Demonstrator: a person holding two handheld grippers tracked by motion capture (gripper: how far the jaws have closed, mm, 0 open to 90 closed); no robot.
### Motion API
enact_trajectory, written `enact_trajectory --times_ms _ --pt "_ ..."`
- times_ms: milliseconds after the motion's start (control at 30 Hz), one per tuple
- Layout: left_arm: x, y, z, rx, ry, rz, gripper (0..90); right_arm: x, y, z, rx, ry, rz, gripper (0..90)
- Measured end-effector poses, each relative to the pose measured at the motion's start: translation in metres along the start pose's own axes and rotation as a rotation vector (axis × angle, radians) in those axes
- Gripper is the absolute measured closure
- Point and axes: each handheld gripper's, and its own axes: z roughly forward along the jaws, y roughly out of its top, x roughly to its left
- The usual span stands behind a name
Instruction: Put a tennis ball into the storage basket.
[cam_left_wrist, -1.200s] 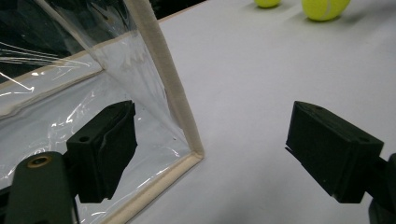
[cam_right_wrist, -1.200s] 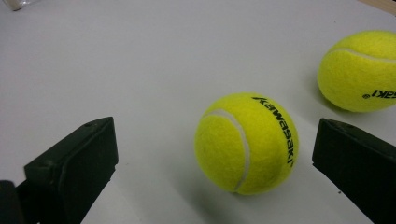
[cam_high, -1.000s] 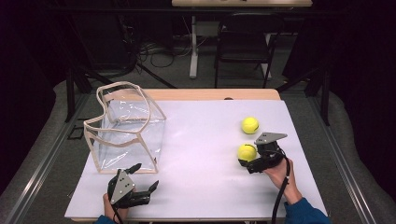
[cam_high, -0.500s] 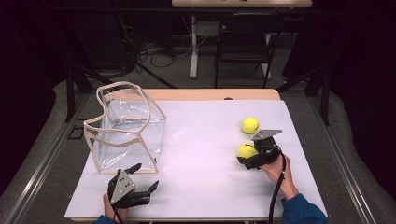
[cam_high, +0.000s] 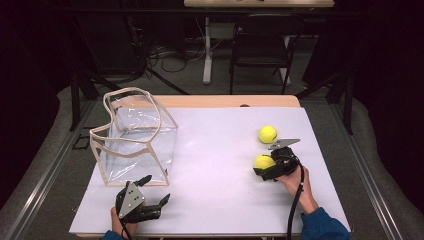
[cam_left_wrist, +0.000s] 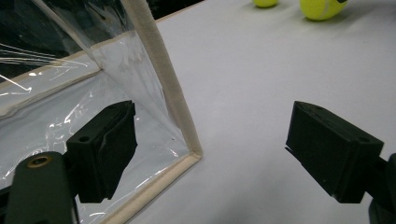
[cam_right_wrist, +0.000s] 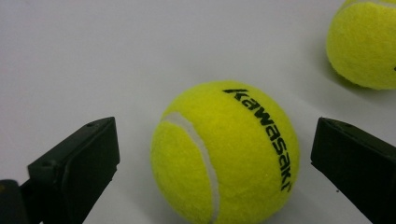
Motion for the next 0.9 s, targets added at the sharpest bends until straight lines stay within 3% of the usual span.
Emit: enact_trajectory --times_ms 667,900 --pt "0.0 -0.0001 -0.0005 -0.001 -0.001 0.0 16.0 -0.0016 -0.0026 0.0034 0.025 -0.023 0.022 22.3" --pt "0.0001 -0.0001 -0.0006 -0.001 -0.002 -0.001 16.0 -0.0014 -0.0026 0.0034 0.023 -0.016 0.023 24.8"
